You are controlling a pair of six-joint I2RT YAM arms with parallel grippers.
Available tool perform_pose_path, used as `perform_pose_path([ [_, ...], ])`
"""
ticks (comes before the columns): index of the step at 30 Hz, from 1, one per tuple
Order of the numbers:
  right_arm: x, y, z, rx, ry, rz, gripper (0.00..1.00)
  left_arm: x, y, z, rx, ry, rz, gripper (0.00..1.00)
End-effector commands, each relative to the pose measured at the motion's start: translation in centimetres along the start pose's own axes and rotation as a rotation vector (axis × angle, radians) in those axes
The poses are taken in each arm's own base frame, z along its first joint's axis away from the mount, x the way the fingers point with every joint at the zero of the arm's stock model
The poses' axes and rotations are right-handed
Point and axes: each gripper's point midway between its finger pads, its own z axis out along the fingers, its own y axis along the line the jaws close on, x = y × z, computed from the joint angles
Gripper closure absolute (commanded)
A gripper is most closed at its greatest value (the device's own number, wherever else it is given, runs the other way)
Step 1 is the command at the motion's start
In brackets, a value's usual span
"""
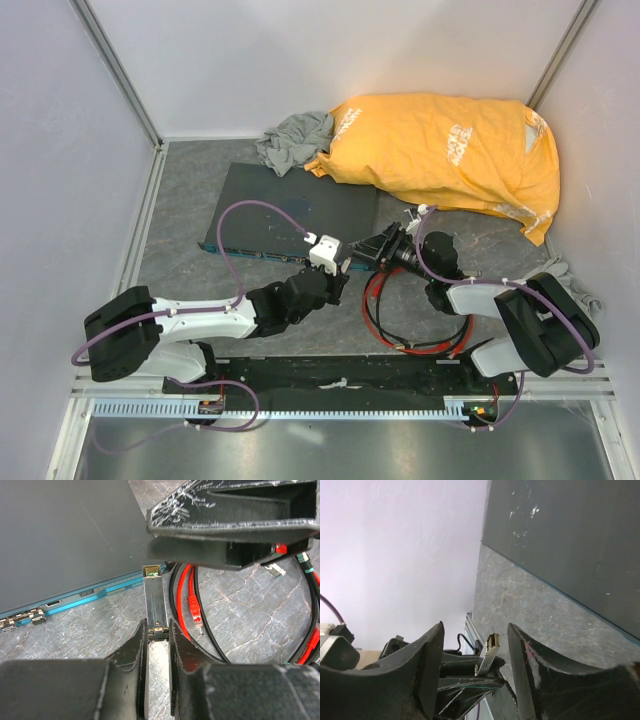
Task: Insert the plug into the switch port
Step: Pick up the plug from the center of the board.
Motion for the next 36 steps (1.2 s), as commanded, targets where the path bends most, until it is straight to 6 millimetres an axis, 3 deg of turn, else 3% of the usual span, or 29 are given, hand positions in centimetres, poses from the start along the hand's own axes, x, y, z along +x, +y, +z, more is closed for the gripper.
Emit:
perform_pose_path([
  [1,0.5,1.9,0.2,-0.093,0.015,-0.022,0.41,-2.0,-0.8,0.2,0.02,-0.069,-0.072,0.98],
  [11,1.2,0.6,0.6,-0.039,0.035,-0.024,0.52,-2.4,-0.8,0.3,0.019,-0.087,-0.065,0.98],
  [20,1.6,0.7,0.9,-0.045,0.052,-0.041,0.88,-2.1,-0.9,0.2,0.027,-0.071,-0.058,0.97],
  [22,1.6,0.6,0.9,-0.042,0.053,-0.045,0.97,-2.1,-1.0,0.2,0.026,-0.055,-0.05,0.9],
  [23,1.7,0.5,0.9,-0.04,0.054,-0.048,1.0,-2.0,-1.0,0.1,0.027,-0.047,-0.045,0.81],
  [29,1.7,0.0,0.8,-0.023,0.053,-0.08,1.0,-2.2,-1.0,-0.9,0.032,0.026,-0.01,0.46],
  [33,1.7,-0.3,0.8,-0.01,0.048,-0.082,1.0,-3.1,-0.5,-1.9,0.025,0.048,0.006,0.31],
  [36,1.7,-0.4,0.8,-0.002,0.046,-0.08,1.0,-3.6,-0.1,-2.4,0.021,0.068,0.012,0.28],
])
